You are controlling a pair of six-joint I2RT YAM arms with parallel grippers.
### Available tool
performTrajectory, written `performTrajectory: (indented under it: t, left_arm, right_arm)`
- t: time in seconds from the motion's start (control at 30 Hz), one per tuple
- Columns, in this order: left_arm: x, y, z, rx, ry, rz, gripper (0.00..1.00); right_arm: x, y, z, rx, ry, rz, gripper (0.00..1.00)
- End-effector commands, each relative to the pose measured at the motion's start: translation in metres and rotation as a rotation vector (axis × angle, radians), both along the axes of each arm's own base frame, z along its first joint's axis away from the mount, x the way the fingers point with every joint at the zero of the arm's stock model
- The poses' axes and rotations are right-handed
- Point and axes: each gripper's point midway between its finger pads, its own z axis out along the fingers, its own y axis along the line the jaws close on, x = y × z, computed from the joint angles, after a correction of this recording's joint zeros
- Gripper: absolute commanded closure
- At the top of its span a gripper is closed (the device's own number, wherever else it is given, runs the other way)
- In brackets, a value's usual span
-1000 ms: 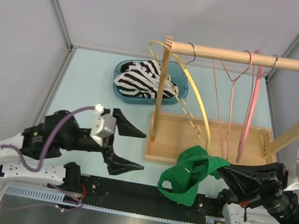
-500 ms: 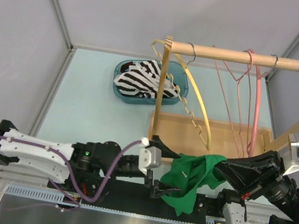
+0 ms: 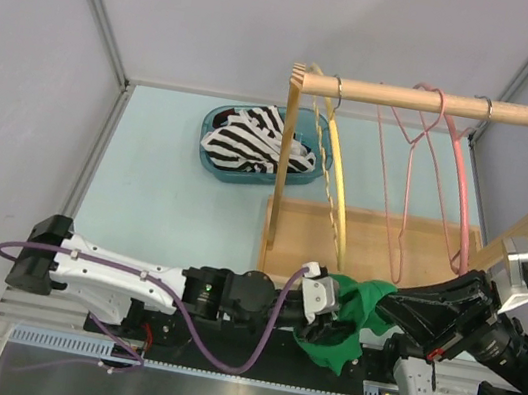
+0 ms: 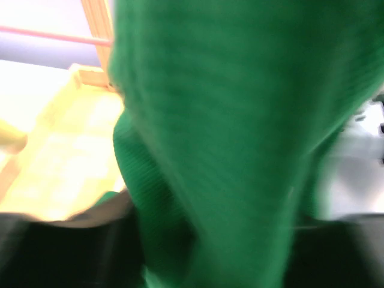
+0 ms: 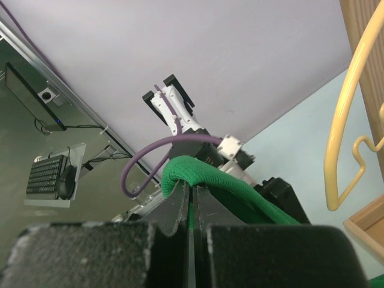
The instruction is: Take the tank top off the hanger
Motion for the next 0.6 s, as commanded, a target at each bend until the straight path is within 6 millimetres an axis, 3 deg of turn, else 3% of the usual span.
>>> performTrajectory:
  t: [0.0, 0.03, 0.07, 0.13, 0.2, 0.23, 0.27, 0.37, 0.47, 0.57]
  left_arm:
    - [0.007, -0.003, 0.038, -0.097, 0.028, 0.033, 0.66]
    - [0.008, -0.001, 0.038, -0.09, 0.035, 0.033, 0.87]
    - [0.01, 0.002, 0.038, -0.088, 0.041, 0.038, 1.0]
    - [0.014, 0.008, 0.031, -0.062, 0.053, 0.043, 1.0]
    - [0.021, 0.018, 0.033, -0.062, 0.065, 0.063, 1.0]
    - [0.025, 0.025, 0.031, -0.049, 0.082, 0.088, 1.0]
    - [0.028, 0.035, 0.038, -0.066, 0.092, 0.102, 1.0]
    - [0.042, 0.056, 0.022, -0.023, 0.151, 0.142, 1.0]
    - [0.065, 0.099, 0.007, 0.023, 0.228, 0.201, 1.0]
    - [0.071, 0.13, -0.005, 0.048, 0.275, 0.232, 1.0]
  right_arm:
    - [-0.023, 0.001, 0.006, -0.01, -0.05, 0.032, 1.0]
    - [-0.024, 0.001, 0.005, -0.013, -0.053, 0.034, 1.0]
    - [-0.024, 0.001, 0.004, -0.014, -0.046, 0.033, 1.0]
    - [-0.026, 0.001, 0.001, -0.023, -0.057, 0.033, 1.0]
    - [-0.025, 0.0, -0.002, -0.027, -0.051, 0.025, 0.9]
    - [-0.025, 0.0, -0.004, -0.036, -0.065, 0.023, 0.81]
    - [-0.024, -0.001, -0.007, -0.04, -0.051, 0.019, 0.64]
    - [-0.022, -0.003, -0.014, -0.061, -0.05, 0.006, 0.47]
    - [-0.024, -0.007, -0.018, -0.085, -0.059, -0.005, 0.34]
    - [-0.022, -0.013, -0.024, -0.128, -0.069, -0.059, 0.25]
